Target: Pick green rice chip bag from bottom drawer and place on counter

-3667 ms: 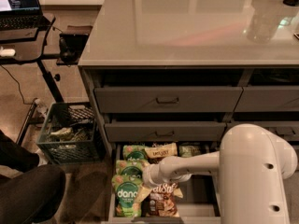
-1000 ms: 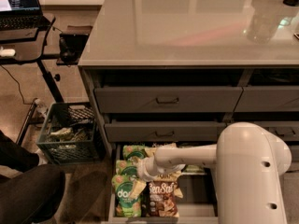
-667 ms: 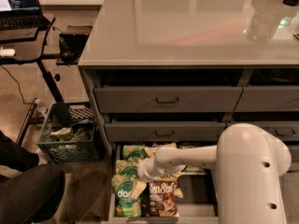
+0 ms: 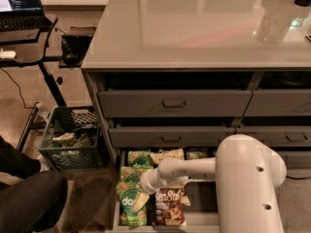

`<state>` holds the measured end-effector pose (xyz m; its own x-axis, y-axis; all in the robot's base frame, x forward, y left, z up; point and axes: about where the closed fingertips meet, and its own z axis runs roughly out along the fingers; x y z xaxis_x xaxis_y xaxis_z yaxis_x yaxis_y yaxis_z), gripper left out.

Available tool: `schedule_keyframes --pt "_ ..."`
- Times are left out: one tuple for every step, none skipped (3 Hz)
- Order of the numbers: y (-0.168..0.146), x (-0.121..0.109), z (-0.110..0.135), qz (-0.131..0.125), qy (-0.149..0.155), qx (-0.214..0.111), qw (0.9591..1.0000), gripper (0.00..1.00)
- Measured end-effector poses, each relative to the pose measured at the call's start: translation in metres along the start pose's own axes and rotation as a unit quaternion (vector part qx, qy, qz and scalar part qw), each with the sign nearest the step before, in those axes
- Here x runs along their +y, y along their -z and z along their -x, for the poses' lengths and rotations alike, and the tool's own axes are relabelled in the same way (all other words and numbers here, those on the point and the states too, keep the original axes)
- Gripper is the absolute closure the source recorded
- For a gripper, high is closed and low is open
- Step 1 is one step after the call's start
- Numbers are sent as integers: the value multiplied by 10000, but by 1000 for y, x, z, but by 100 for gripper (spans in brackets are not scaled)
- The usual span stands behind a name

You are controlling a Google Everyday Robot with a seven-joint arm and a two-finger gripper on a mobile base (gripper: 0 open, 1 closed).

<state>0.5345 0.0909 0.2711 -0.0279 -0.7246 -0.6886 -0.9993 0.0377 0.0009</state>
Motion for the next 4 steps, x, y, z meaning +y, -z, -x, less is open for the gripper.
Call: schedule_keyframes --pt "-18 2 -6 91 47 50 9999 0" --pt "-27 4 -15 208 68 101 9997 0" --pt "-33 7 -24 286 45 140 9995 0" --pt "-38 10 -29 352 31 170 9992 0"
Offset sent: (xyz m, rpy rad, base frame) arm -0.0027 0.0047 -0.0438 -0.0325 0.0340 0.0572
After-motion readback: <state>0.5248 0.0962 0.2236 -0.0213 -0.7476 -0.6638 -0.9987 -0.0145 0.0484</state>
